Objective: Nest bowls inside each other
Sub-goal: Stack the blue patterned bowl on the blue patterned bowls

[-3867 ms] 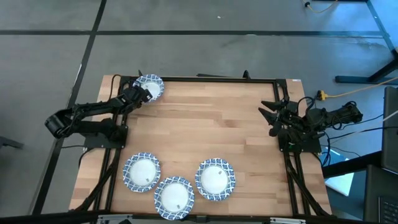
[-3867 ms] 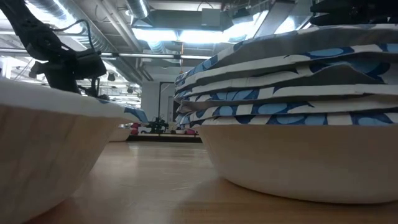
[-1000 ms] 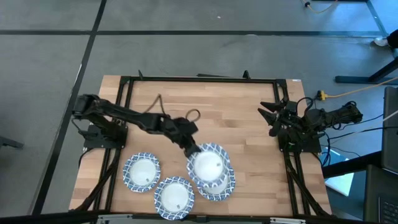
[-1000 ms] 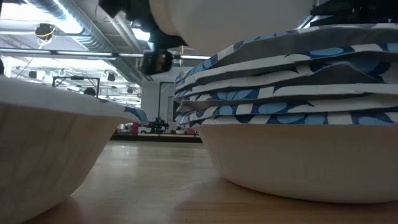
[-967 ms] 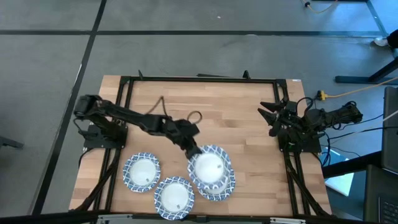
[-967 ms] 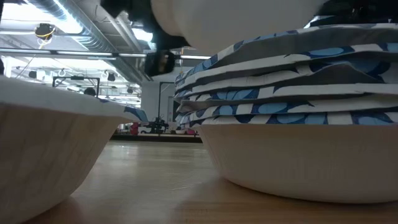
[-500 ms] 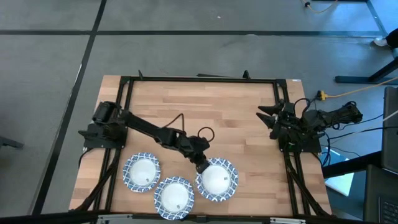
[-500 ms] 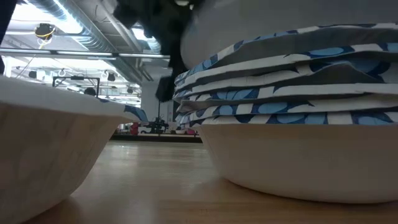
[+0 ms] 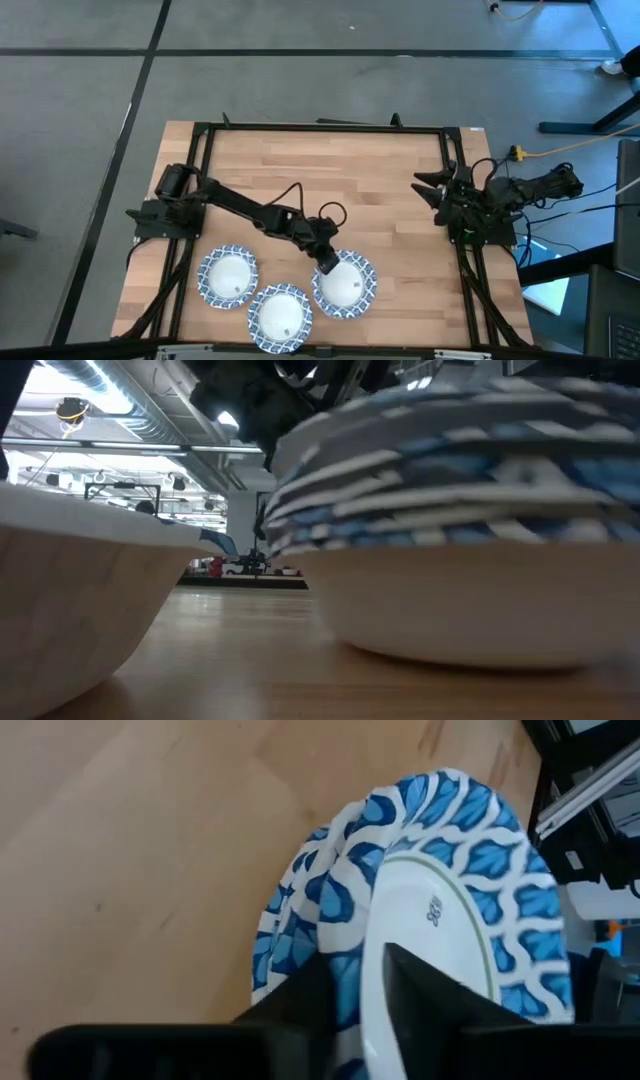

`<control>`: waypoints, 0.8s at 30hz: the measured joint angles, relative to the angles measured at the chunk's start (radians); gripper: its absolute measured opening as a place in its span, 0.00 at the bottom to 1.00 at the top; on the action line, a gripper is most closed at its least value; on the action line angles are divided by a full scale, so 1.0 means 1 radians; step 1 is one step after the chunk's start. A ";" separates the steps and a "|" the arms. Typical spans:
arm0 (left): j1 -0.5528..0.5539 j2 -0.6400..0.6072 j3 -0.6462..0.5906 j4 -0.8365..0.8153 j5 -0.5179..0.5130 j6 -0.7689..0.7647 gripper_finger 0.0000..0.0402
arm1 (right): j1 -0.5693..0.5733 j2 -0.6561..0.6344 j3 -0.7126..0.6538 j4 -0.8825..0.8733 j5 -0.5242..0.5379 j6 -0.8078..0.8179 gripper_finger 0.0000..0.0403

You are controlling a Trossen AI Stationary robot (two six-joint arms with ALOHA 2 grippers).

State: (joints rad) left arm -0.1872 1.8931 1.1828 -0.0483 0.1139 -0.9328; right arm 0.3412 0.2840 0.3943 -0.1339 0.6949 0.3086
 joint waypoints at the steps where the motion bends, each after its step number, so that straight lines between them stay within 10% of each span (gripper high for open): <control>1: 0.005 0.000 0.000 -0.001 0.004 0.002 0.25 | 0.000 0.000 0.000 -0.004 0.000 0.000 0.45; 24: 0.114 -0.031 -0.002 -0.015 0.121 0.184 0.38 | 0.000 0.000 0.000 -0.021 -0.095 -0.104 0.45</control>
State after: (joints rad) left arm -0.0732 1.8624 1.1809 -0.0632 0.2353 -0.7490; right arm 0.3412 0.2836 0.3943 -0.1551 0.5999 0.2044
